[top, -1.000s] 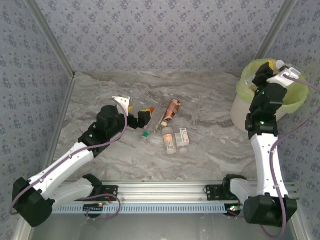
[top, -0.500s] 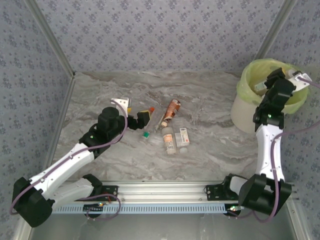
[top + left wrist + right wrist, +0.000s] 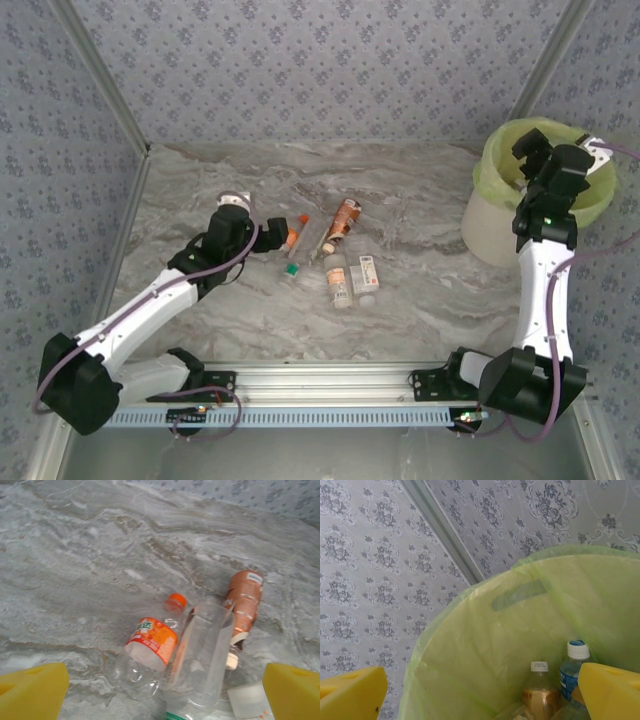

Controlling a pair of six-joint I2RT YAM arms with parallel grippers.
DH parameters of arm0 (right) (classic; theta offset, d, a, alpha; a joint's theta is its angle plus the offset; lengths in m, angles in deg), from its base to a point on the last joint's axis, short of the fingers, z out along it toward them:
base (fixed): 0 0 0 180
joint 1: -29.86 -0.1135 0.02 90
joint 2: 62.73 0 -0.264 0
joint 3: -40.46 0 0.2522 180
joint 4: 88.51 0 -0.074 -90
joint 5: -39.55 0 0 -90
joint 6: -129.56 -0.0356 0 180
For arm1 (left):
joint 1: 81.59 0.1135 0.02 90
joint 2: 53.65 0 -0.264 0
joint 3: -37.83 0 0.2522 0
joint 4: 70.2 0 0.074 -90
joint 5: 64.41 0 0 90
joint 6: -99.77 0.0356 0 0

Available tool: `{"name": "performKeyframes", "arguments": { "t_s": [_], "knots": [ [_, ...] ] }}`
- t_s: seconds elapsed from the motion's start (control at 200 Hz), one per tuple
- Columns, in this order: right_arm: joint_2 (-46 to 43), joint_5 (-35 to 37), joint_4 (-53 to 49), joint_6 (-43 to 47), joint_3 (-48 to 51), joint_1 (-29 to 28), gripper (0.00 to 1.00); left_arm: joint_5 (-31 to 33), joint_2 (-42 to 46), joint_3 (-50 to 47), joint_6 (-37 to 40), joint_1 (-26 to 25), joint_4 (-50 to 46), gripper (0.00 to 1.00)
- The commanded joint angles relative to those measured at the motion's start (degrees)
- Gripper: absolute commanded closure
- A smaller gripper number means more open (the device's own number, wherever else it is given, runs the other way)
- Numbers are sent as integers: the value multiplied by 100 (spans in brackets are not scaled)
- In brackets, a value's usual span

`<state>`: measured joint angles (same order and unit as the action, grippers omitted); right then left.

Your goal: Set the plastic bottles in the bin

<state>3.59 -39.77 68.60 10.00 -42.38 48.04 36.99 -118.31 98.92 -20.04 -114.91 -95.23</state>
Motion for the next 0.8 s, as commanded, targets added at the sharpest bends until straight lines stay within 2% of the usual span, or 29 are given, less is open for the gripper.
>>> {"name": "performKeyframes", "arguments": {
  "t_s": [0.0, 0.14, 0.21, 0.38, 0.55, 0.795],
  "knots": [
    [-244, 13, -481, 94, -255, -86, 0, 22, -224, 340, -235, 156, -503, 1],
    [-428, -54, -808, 251, -320, -305, 0, -151, -545, 537, -228, 326, -885, 1],
    [-523, -144, -999, 342, -388, -473, 0, -443, -683, 590, -105, 407, -938, 1],
    [-806, -442, -1314, 482, -390, -1055, 0, -956, -1186, 814, 761, 494, -1106, 1],
    [-973, -408, -1586, 627, -372, -1740, 0, -964, -1796, 1168, 1622, 525, -1444, 1],
    [-1093, -287, -1772, 578, -226, -2273, 0, -941, -2674, 1583, 2200, 526, -1646, 11]
  ]
}}
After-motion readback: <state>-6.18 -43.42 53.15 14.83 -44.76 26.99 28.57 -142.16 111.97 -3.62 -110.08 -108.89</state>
